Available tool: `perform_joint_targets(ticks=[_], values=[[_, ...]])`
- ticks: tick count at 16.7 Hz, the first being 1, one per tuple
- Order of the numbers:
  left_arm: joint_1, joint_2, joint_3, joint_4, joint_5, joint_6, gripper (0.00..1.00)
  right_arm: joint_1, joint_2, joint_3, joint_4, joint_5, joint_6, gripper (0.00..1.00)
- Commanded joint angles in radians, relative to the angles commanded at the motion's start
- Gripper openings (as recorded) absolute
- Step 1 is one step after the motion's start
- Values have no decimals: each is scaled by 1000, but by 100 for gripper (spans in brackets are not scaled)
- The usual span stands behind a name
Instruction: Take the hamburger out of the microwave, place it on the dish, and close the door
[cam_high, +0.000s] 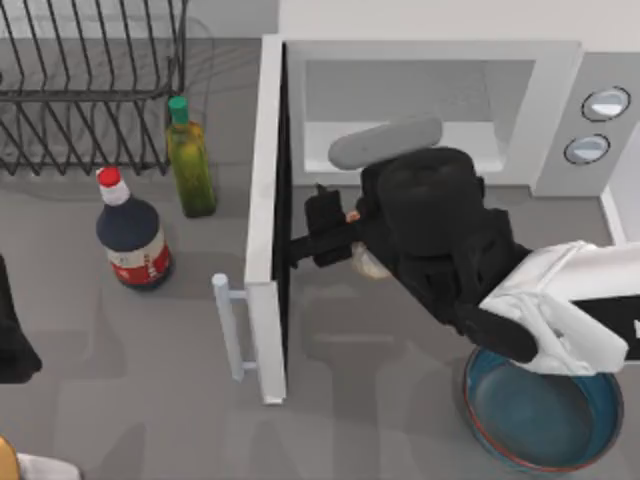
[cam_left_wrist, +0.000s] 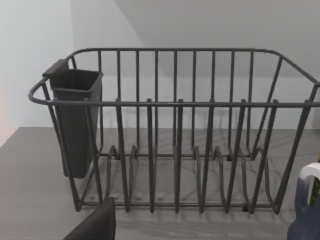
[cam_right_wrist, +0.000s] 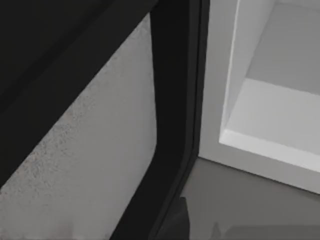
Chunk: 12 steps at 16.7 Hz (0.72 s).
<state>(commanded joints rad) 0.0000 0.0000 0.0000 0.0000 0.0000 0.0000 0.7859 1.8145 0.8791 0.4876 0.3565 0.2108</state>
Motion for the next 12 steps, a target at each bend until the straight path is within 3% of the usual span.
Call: perform_joint_targets(ticks=[2,5,8,12], values=[[0,0,0,0,0,0,100,-6,-1,-3,-18,-32,-19,0],[0,0,0,0,0,0,100,-32,-4,-16,-87,-159,-117,0],[0,0,0,0,0,0,100,-84,-10,-36,-199,-377,-307,0],[0,0,0,0,0,0,100,-198,-22,-70,-397,-744,-684,0]])
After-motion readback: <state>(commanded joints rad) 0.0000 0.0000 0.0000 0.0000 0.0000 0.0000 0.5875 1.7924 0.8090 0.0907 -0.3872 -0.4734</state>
